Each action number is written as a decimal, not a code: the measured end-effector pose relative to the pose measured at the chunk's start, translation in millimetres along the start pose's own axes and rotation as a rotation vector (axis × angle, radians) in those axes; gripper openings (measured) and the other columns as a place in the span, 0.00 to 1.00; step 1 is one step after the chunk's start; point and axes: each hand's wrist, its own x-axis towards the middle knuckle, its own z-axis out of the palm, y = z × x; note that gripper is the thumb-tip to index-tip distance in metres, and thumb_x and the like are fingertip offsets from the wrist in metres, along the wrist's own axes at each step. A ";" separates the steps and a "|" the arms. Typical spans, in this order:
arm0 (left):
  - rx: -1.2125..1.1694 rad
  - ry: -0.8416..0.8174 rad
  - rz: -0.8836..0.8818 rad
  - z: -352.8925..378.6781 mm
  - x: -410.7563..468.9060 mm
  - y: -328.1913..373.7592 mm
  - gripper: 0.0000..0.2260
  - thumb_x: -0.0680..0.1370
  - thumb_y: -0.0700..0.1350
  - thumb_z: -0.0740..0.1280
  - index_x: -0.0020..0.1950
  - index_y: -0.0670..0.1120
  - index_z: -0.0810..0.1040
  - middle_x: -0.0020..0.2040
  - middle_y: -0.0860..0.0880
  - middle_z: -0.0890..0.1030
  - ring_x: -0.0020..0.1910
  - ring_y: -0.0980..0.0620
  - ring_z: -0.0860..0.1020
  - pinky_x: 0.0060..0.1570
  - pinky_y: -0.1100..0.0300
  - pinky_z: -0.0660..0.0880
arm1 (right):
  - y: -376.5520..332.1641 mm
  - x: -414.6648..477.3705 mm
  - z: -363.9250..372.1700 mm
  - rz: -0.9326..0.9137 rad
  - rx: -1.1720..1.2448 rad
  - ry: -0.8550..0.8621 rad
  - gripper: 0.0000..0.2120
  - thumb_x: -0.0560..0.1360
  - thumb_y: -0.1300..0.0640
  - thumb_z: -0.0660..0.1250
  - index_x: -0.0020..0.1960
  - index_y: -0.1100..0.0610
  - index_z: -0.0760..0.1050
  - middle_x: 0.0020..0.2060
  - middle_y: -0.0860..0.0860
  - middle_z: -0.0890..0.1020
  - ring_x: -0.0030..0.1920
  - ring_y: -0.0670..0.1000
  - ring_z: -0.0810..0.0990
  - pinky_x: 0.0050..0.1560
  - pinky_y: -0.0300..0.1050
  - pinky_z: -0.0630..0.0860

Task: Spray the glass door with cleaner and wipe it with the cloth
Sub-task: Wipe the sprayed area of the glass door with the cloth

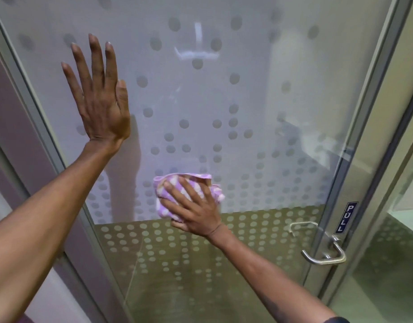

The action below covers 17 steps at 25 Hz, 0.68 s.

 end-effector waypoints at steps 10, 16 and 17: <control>0.011 -0.015 -0.043 -4.5 -1.0 8.9 0.26 0.86 0.48 0.46 0.85 0.49 0.47 0.84 0.43 0.54 0.81 0.48 0.43 0.79 0.45 0.36 | 175.3 57.4 -98.5 0.771 -0.271 0.305 0.28 0.75 0.39 0.66 0.73 0.46 0.76 0.76 0.59 0.74 0.77 0.64 0.70 0.75 0.70 0.65; 0.025 -0.035 -0.032 -1.4 0.4 4.0 0.26 0.87 0.50 0.46 0.84 0.52 0.44 0.85 0.44 0.53 0.82 0.51 0.40 0.79 0.48 0.34 | 124.1 177.3 -77.2 0.515 -0.132 0.398 0.26 0.78 0.40 0.58 0.72 0.46 0.78 0.74 0.57 0.76 0.77 0.63 0.71 0.76 0.68 0.63; 0.023 -0.037 -0.028 -1.8 -0.6 2.3 0.26 0.86 0.50 0.46 0.84 0.52 0.44 0.85 0.44 0.53 0.82 0.51 0.40 0.80 0.48 0.34 | 111.7 160.1 -74.4 0.391 -0.109 0.311 0.26 0.78 0.41 0.59 0.73 0.47 0.77 0.75 0.57 0.75 0.77 0.64 0.70 0.76 0.70 0.63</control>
